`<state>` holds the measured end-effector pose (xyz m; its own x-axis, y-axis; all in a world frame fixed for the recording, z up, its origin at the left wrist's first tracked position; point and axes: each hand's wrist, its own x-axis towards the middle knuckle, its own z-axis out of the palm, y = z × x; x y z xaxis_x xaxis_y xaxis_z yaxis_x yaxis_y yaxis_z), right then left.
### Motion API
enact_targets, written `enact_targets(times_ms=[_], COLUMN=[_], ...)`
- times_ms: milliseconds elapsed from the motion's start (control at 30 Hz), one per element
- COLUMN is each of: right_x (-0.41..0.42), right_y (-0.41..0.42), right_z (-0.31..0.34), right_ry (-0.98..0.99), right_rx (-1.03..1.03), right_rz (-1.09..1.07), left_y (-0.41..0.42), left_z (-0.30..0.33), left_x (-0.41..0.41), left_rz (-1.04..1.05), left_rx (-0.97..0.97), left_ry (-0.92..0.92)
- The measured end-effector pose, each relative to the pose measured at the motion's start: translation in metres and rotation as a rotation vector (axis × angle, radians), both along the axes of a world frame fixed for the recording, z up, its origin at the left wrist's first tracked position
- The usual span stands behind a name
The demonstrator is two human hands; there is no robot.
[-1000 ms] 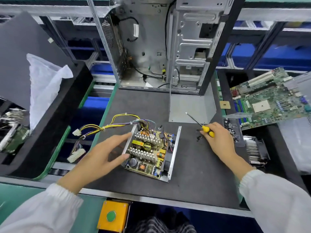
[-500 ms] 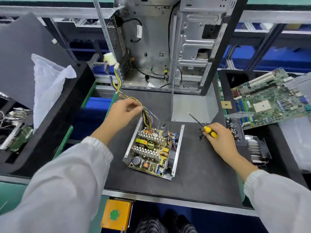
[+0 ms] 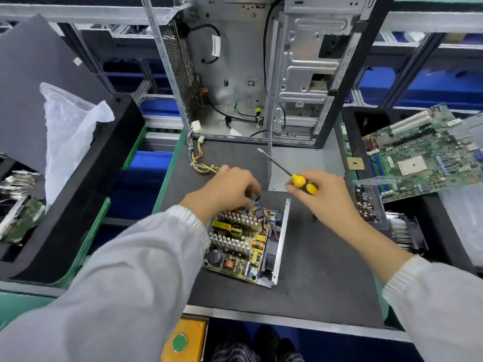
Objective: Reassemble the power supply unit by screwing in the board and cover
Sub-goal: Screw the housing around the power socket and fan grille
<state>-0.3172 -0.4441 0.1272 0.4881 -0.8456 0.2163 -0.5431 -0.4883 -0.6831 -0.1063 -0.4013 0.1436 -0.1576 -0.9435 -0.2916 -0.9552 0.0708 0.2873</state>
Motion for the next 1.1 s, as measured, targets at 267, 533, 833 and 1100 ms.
enact_targets(times_ms=[267, 533, 833, 1100], right_x=[-0.001, -0.021, -0.022, -0.024], right_y=[0.001, 0.039, 0.033, 0.027], right_z=[0.002, -0.012, -0.026, -0.028], right_ry=[-0.044, -0.249, -0.274, -0.285], right_rx=[0.194, 0.320, 0.272, 0.296], right_rz=[-0.035, -0.073, -0.110, -0.138], left_y=[-0.029, -0.041, -0.048, -0.041], left_z=[-0.011, -0.029, -0.031, -0.035], left_x=[-0.006, -0.005, -0.009, -0.009], left_rz=[-0.118, -0.271, -0.217, -0.200], left_rx=[0.134, 0.245, 0.233, 0.212], left_ry=[0.251, 0.214, 0.267, 0.161])
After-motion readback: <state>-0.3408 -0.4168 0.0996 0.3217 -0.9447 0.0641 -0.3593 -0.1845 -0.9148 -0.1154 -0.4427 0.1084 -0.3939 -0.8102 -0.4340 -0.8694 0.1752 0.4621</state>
